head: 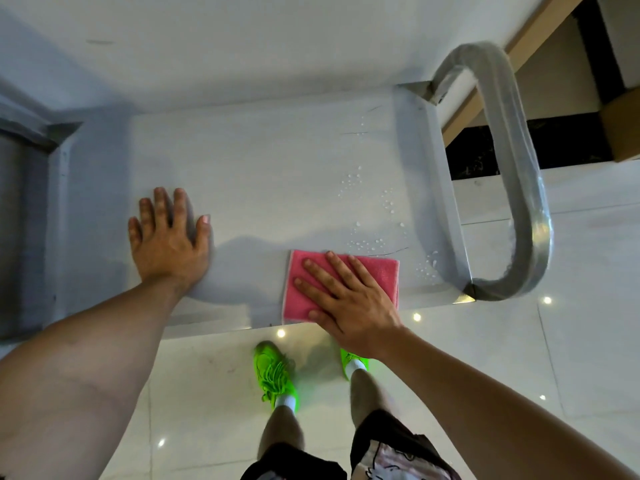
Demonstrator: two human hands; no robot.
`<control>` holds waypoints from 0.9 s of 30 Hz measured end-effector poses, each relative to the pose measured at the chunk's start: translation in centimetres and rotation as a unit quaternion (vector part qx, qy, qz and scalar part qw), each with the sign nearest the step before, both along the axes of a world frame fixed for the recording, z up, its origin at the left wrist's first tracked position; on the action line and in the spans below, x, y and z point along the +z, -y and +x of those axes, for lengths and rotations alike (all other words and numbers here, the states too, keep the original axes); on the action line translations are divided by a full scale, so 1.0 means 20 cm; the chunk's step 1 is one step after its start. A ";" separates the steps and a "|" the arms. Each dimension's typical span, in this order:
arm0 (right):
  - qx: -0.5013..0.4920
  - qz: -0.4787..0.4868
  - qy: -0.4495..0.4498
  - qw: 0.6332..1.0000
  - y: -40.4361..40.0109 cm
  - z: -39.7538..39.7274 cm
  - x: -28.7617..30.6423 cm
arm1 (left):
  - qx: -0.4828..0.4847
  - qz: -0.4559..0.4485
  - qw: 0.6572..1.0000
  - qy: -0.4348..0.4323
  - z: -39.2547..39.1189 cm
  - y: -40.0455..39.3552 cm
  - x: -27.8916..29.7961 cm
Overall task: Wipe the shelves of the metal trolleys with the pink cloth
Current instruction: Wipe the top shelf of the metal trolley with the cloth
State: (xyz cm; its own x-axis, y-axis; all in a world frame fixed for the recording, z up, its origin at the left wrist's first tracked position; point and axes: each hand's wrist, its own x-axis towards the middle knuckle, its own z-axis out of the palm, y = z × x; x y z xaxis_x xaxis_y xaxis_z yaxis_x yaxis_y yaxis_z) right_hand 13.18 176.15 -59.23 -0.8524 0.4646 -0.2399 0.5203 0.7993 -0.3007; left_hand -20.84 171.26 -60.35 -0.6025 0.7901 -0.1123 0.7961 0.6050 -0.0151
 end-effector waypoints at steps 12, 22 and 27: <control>-0.012 -0.001 0.032 0.999 -0.04 0.06 0.00 | 0.000 0.026 1.000 0.012 0.22 -0.06 0.06; -0.006 0.007 0.015 1.000 -0.05 0.08 0.00 | -0.098 0.031 0.991 0.085 0.66 -0.33 0.08; -0.013 0.020 0.004 1.000 -0.09 0.17 -0.02 | -0.055 0.011 0.995 0.084 0.76 -0.36 0.03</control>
